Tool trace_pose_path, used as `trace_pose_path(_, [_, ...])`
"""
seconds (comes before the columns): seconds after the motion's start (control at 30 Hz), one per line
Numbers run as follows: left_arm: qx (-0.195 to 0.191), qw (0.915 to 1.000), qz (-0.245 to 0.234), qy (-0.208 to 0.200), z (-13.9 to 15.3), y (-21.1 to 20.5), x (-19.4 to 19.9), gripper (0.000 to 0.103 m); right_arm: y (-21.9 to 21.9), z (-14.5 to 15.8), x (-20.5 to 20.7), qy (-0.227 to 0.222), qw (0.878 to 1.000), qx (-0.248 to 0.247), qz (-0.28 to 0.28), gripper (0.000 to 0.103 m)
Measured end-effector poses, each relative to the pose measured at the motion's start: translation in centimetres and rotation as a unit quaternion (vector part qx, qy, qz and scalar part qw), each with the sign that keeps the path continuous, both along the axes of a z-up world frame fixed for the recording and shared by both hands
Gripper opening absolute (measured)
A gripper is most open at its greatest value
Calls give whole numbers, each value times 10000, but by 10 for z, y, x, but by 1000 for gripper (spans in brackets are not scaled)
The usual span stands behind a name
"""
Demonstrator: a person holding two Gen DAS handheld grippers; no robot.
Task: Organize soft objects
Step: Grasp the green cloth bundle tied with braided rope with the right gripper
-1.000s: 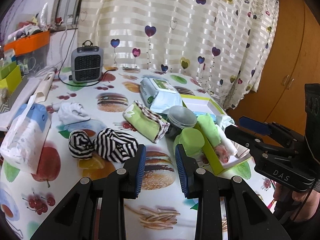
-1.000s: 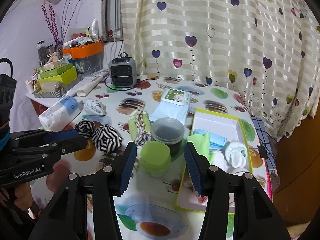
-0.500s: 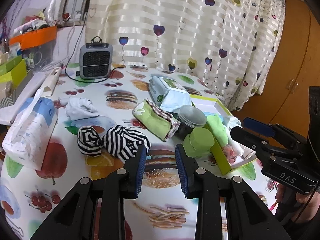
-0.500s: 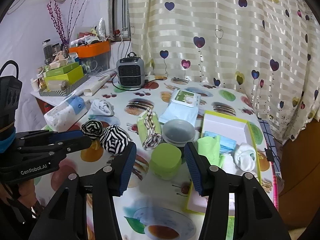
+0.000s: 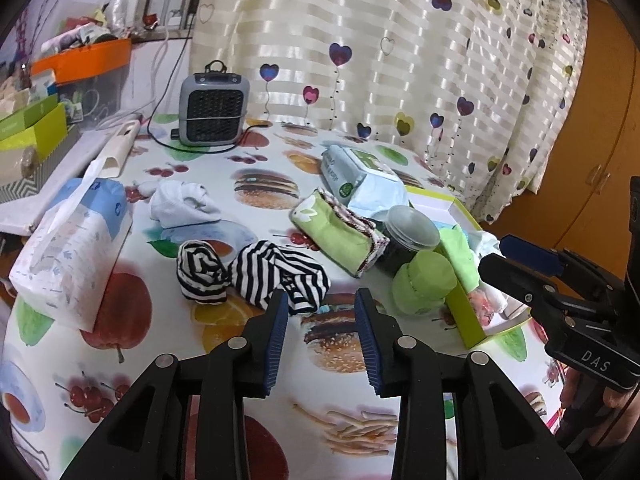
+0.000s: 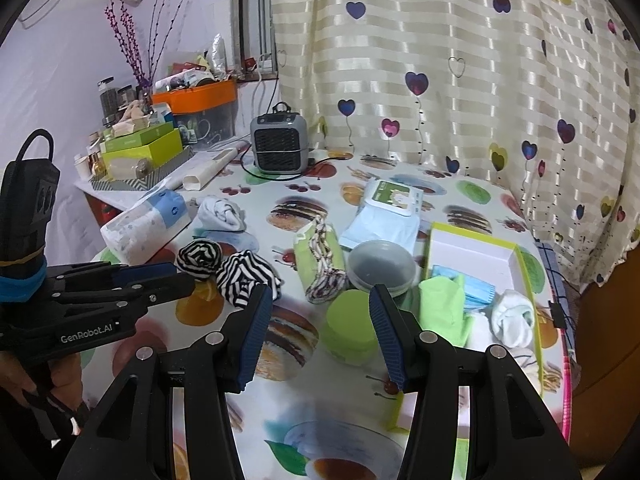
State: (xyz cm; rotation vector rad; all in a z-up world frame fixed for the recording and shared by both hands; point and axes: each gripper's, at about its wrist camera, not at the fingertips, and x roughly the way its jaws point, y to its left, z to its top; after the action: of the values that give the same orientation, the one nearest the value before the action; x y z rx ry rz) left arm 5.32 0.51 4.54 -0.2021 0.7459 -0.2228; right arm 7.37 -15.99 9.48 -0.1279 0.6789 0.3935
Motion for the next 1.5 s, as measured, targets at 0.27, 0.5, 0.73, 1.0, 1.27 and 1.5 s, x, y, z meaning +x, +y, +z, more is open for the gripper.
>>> trace_pose_path(0.27, [-246, 9996, 91, 134, -10, 14, 6, 50, 12, -6, 5, 83, 9997, 38, 229, 52])
trace_pose_path(0.5, [-283, 9993, 187, 181, -15, 24, 12, 50, 20, -12, 14, 185, 9992, 17, 343, 52])
trace_pose_path(0.73, [-329, 9985, 296, 325, -25, 36, 23, 50, 28, -18, 23, 293, 9986, 14, 445, 52])
trace_pose_path(1.0, [-323, 9975, 468, 411, -35, 50, 35, 51, 39, -22, 33, 353, 9975, -13, 620, 52])
trace_pose_path(1.27, [-213, 9958, 757, 460, -39, 64, 41, 51, 58, -33, 47, 434, 9960, -99, 774, 52])
trace_pose_path(1.5, [-85, 9949, 853, 523, -47, 69, 57, 51, 55, -31, 57, 385, 9972, -79, 644, 52])
